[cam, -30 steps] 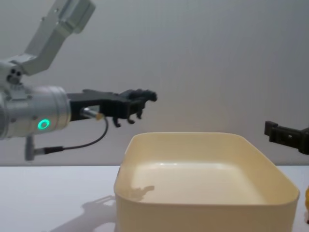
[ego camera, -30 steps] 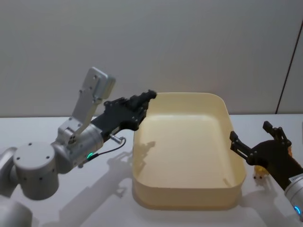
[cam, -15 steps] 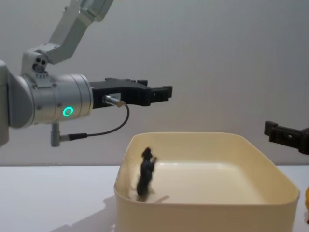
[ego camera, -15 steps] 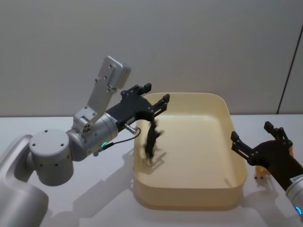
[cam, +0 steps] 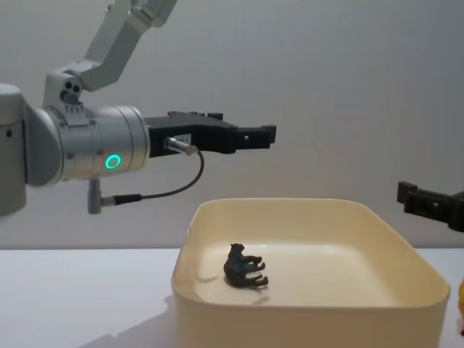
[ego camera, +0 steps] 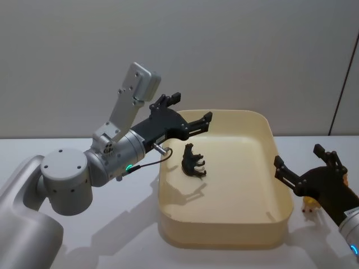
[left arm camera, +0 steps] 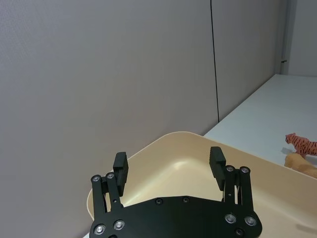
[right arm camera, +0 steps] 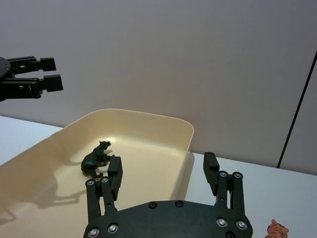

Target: Pick up the toy alternately with two hands and place it into the central storage box.

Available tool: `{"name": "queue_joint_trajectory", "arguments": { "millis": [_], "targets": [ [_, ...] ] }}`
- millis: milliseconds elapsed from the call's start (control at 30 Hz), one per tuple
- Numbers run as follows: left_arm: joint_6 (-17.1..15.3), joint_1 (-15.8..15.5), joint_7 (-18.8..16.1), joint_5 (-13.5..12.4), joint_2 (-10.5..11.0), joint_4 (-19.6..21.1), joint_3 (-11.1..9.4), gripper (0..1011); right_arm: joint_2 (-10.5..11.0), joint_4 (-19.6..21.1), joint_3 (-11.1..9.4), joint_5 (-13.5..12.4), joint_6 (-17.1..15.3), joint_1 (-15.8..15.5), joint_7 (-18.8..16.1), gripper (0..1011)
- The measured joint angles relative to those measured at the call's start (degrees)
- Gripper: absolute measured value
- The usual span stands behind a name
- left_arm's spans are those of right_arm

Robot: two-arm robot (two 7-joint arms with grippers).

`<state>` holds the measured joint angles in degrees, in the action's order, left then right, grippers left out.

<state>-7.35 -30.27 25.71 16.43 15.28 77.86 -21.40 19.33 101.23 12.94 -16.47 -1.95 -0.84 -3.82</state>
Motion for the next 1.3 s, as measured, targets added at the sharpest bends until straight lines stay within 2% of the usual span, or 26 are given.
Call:
{"name": "queue_joint_trajectory", "arguments": {
  "millis": [1300],
  "targets": [
    [0.3, -0.6, 0.5, -0.1, -0.4, -0.6, -0.1, 1002, 0.0, 0.0, 0.0, 0.0, 0.0, 0.0, 0.0, 1000]
  ]
}}
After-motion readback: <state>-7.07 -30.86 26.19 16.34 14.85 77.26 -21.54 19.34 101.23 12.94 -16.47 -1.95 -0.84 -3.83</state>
